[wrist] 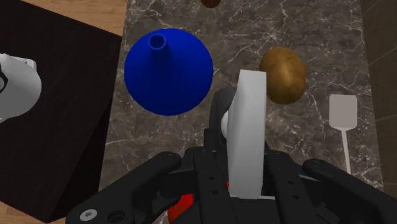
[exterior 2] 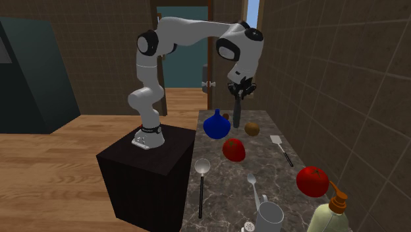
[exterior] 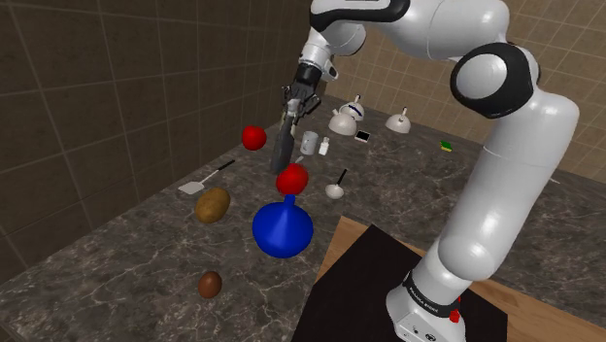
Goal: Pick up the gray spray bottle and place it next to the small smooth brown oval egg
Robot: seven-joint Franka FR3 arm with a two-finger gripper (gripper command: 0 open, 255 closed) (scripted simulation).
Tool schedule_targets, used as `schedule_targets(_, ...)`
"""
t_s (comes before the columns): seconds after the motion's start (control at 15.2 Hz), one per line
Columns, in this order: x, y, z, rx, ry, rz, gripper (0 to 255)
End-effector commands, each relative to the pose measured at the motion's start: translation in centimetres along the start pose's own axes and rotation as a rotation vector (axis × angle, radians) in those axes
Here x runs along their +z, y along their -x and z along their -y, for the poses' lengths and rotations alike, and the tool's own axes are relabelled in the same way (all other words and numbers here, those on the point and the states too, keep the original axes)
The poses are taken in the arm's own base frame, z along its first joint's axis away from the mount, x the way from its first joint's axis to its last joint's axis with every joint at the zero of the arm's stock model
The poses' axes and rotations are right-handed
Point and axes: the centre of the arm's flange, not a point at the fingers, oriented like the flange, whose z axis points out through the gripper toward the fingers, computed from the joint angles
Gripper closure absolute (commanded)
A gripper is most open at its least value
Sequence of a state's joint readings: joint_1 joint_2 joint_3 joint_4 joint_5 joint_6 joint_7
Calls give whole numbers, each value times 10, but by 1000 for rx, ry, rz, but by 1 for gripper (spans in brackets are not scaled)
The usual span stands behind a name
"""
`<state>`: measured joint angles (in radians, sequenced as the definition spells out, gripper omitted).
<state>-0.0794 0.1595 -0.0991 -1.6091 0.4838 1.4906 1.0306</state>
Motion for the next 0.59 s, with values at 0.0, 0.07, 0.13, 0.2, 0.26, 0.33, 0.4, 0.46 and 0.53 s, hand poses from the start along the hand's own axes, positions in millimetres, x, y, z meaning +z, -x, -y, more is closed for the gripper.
schedule_targets(0.0, 8, 22, 7, 2, 0, 0, 255)
schedule_targets(0.07, 12, 34, 12, 2, 0, 0, 255)
schedule_targets(0.13, 15, 46, 16, 2, 0, 0, 255)
schedule_targets(0.2, 18, 58, 20, 2, 0, 0, 255)
schedule_targets(0.26, 22, 70, 24, 2, 0, 0, 255)
schedule_targets(0.33, 25, 83, 29, 2, 0, 0, 255)
schedule_targets(0.4, 28, 95, 33, 2, 0, 0, 255)
schedule_targets(0.46, 31, 107, 37, 2, 0, 0, 255)
schedule_targets(0.53, 35, 119, 41, 2, 0, 0, 255)
